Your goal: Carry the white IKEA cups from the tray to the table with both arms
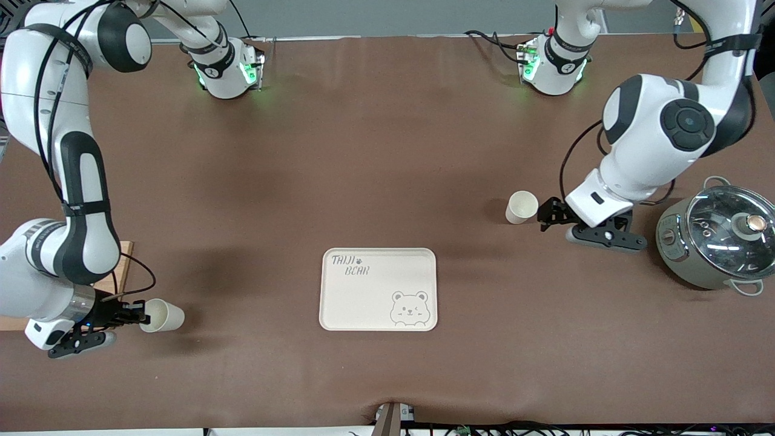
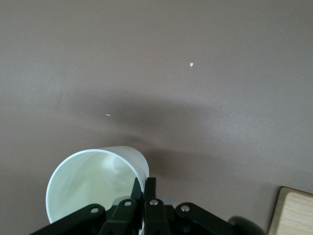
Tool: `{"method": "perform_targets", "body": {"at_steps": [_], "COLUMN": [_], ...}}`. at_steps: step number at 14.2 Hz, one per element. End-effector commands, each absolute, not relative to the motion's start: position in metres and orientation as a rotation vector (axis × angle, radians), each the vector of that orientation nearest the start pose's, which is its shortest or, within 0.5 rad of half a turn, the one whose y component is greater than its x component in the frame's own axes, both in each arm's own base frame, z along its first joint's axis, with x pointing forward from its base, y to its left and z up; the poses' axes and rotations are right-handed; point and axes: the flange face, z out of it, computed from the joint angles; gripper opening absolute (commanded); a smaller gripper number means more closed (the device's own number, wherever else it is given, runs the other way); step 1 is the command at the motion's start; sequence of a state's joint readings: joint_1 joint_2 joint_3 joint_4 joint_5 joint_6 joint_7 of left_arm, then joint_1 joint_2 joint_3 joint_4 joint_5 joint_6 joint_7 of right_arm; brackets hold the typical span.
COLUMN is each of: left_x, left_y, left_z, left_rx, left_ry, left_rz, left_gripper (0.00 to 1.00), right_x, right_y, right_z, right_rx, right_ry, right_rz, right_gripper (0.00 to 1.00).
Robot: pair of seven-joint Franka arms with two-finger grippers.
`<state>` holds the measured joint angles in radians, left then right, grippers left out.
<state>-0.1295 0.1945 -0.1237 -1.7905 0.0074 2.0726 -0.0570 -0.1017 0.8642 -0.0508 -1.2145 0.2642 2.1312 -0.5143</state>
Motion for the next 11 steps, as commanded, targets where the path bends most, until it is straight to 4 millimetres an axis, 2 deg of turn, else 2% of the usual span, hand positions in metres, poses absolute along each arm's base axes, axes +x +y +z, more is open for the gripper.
{"method": "perform_targets", "body": {"at_steps": [1,4,6,8,9,11], "left_x": [0.622,0.618,0.617,0.617,0.618,0.617], "left_y": [-0.158,-0.165,-0.179,-0.179,-0.179,-0.18], "left_z": [0.476,0.49,0.501,0.502,0.503,0.503], "left_rx": [-3.127,-3.134,-3.151,-3.153,-3.157,-3.164], "left_ry": [0.327,0.264,0.202,0.108,0.096,0.083], "left_rz": [-0.066,-0.096,-0.13,-0.134,-0.135,-0.132], "left_gripper": [1.0,1.0,1.0,1.0,1.0,1.0], "right_x": [0.76,0.758,0.759,0.757,0.757,0.757], "right_y": [-0.092,-0.092,-0.093,-0.093,-0.094,-0.092], "right_z": [0.251,0.244,0.243,0.239,0.238,0.239], "right_rx": [-2.937,-2.936,-2.944,-2.945,-2.948,-2.947], "right_ry": [-0.376,-0.374,-0.371,-0.37,-0.37,-0.375], "right_rz": [-0.198,-0.183,-0.207,-0.198,-0.195,-0.196], "right_gripper": [0.0,0.0,0.0,0.14,0.25,0.4]}}
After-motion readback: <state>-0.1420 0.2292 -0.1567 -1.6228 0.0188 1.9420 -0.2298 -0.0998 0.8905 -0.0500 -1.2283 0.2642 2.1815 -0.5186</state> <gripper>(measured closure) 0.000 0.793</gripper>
